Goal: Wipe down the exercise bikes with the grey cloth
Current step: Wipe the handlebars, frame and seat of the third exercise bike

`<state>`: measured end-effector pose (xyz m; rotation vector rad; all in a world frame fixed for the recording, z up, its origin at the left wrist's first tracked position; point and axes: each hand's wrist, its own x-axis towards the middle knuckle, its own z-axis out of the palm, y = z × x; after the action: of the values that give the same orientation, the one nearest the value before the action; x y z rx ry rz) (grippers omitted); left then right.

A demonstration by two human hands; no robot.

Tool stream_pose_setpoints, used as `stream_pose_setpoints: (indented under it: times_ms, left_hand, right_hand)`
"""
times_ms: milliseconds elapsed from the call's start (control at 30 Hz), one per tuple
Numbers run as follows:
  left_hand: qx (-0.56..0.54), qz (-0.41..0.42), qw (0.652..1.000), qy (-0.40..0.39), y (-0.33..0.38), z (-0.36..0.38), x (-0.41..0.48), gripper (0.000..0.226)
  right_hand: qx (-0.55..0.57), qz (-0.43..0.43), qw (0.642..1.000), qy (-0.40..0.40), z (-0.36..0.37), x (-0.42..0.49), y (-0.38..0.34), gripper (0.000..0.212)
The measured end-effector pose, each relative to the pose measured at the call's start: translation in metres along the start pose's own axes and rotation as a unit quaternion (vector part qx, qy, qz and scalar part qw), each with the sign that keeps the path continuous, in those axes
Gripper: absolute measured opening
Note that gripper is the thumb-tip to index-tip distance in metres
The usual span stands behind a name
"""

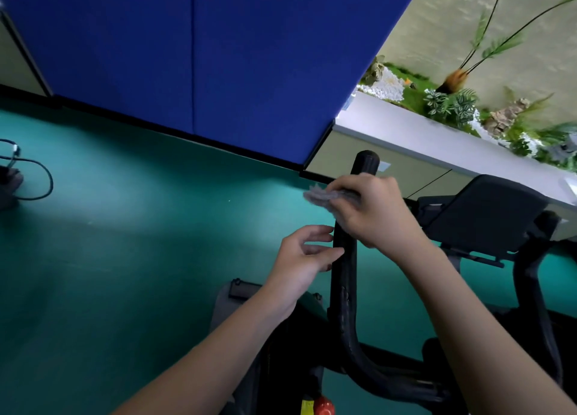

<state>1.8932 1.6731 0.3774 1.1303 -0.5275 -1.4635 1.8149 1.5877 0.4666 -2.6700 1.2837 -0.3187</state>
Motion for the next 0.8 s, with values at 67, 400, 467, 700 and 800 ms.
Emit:
stream_pose_setpoints:
  times_ms: [67,400,467,700,800]
  left_hand:
    - [-0.011,-0.003,1.000,-0.006,0.001,0.002,0.000,0.037]
    - [0.056,0.009,0.997,-0.048,0.004,-0.008,0.003,0.040]
    - [0.095,0.017,0.994,-0.052,0.004,-0.010,0.002,0.050]
    - [0.141,0.043,0.987,-0.059,0.005,-0.012,-0.002,0.057]
    - [0.147,0.047,0.986,-0.061,0.007,-0.012,0.000,0.054]
  right_hand:
    - [0.029,0.018,0.997,0.071,0.002,-0.010,0.003,0.017]
    - [0.212,0.137,0.951,0.178,0.034,-0.078,0.005,0.025]
    - [0.248,0.160,0.928,0.228,0.033,-0.082,0.001,0.028]
    - [0.247,0.239,0.907,0.244,0.044,-0.082,0.002,0.022]
    - [0.280,0.284,0.885,0.240,0.052,-0.097,0.006,0.018]
